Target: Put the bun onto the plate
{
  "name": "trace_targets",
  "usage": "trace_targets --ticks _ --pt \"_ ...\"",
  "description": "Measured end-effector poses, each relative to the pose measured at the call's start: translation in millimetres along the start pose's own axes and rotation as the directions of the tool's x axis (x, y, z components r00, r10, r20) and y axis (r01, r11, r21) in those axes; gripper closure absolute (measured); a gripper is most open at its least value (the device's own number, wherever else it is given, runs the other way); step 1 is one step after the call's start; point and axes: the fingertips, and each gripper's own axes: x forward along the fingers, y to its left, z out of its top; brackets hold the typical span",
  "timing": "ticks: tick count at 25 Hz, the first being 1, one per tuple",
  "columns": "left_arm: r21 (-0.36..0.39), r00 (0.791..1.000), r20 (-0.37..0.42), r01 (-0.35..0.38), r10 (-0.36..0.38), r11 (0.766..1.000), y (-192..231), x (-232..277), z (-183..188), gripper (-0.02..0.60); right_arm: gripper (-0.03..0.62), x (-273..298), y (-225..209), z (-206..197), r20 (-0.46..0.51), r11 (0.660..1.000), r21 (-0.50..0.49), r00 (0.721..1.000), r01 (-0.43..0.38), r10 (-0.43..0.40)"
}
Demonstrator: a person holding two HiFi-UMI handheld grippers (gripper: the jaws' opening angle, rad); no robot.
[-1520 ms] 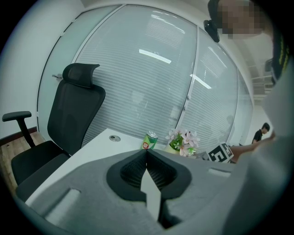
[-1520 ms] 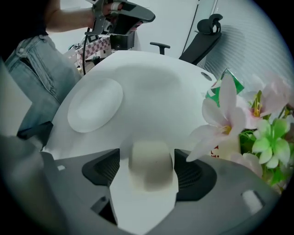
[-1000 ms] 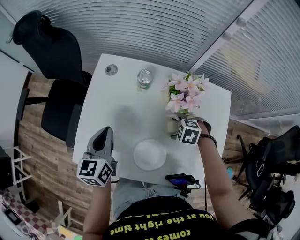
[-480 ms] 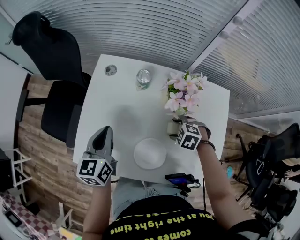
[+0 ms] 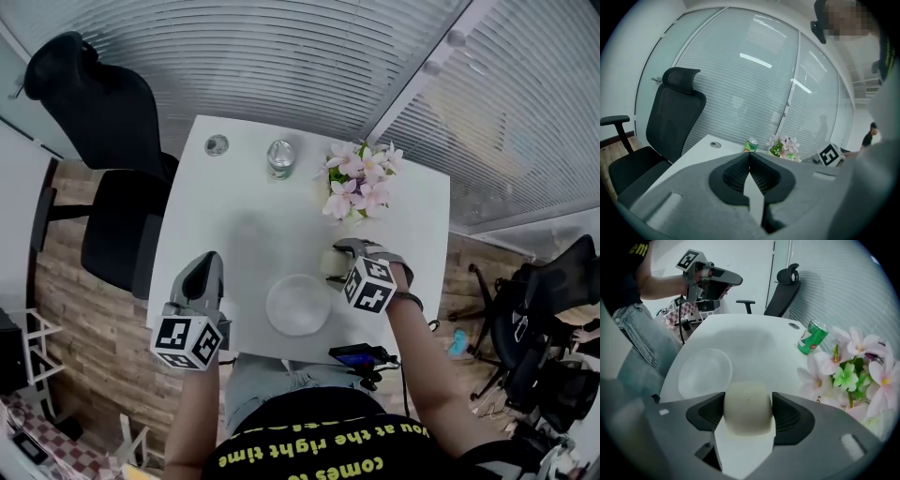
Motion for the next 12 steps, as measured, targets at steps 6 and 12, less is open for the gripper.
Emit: trace_targets --ticks 6,12 --pt "0.011 0.999 0.013 0.029 -0.029 1.0 -7 -3 6 0.58 0.27 -13 15 11 0.0 1.0 -0.018 1.0 0.016 -0.016" --pt "0.025 0.998 0.03 0.055 -0.056 0.998 -16 -8 13 0.58 0.27 -29 23 22 0.002 0.999 -0.013 0.999 0.041 -0.041"
